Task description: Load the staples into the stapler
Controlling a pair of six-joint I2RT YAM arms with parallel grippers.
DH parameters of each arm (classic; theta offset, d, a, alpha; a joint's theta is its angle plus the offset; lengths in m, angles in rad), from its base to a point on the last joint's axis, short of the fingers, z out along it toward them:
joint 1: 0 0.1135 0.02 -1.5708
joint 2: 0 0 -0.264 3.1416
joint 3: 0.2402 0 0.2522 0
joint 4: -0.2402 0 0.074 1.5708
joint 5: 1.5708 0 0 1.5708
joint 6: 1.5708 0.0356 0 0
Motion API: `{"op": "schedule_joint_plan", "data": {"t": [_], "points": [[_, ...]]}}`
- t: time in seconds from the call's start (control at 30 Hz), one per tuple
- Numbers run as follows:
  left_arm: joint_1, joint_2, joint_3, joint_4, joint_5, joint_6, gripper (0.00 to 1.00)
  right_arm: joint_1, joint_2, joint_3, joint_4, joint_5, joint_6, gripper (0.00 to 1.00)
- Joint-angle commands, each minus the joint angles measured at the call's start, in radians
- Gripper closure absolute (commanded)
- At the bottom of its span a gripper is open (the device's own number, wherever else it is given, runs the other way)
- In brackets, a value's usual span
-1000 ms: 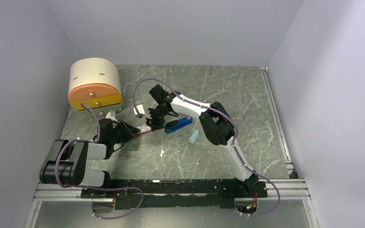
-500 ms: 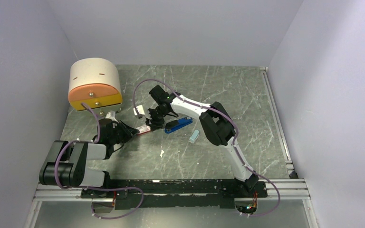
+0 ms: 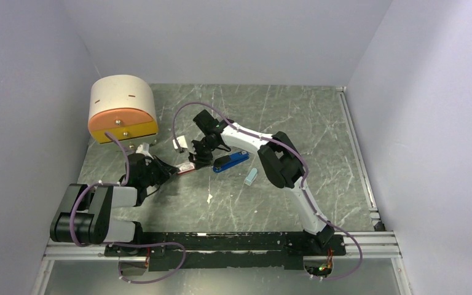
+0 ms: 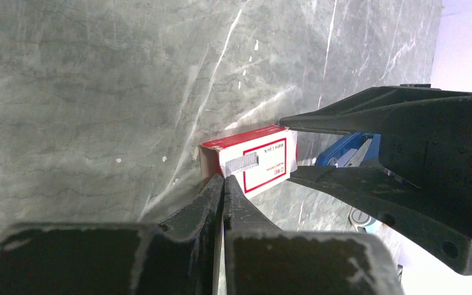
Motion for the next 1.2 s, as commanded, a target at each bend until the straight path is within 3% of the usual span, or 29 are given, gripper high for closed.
{"op": "schedule_joint_plan", "data": {"t": [0.0,0.33,0.6,0.7,0.9,1.07,1.17], "points": [[0.012,-0.009,-0.011,-0.034,-0.041,0.050,0.93,-0.025,0.001,-0.022,-0.034,0.091,-0.032,0.65],[0.026,-0.042,-0.016,-0.052,-0.054,0.075,0.94,-0.044,-0.018,-0.039,-0.037,0.098,-0.041,0.66],[0.032,-0.062,-0.009,-0.089,-0.069,0.079,0.85,-0.062,-0.018,-0.040,-0.051,0.152,-0.062,0.64],[0.031,-0.099,0.003,-0.136,-0.089,0.085,0.78,-0.075,-0.015,-0.018,-0.096,0.169,-0.073,0.56],[0.031,-0.178,0.007,-0.172,-0.091,0.084,0.62,-0.085,-0.060,-0.040,-0.059,0.171,-0.032,0.28],[0.031,-0.155,0.006,-0.128,-0.049,0.067,0.51,-0.086,-0.085,-0.061,-0.021,0.097,-0.006,0.25],[0.031,-0.114,0.007,-0.086,-0.026,0.055,0.50,-0.083,-0.067,-0.036,-0.035,0.065,0.000,0.26]]}}
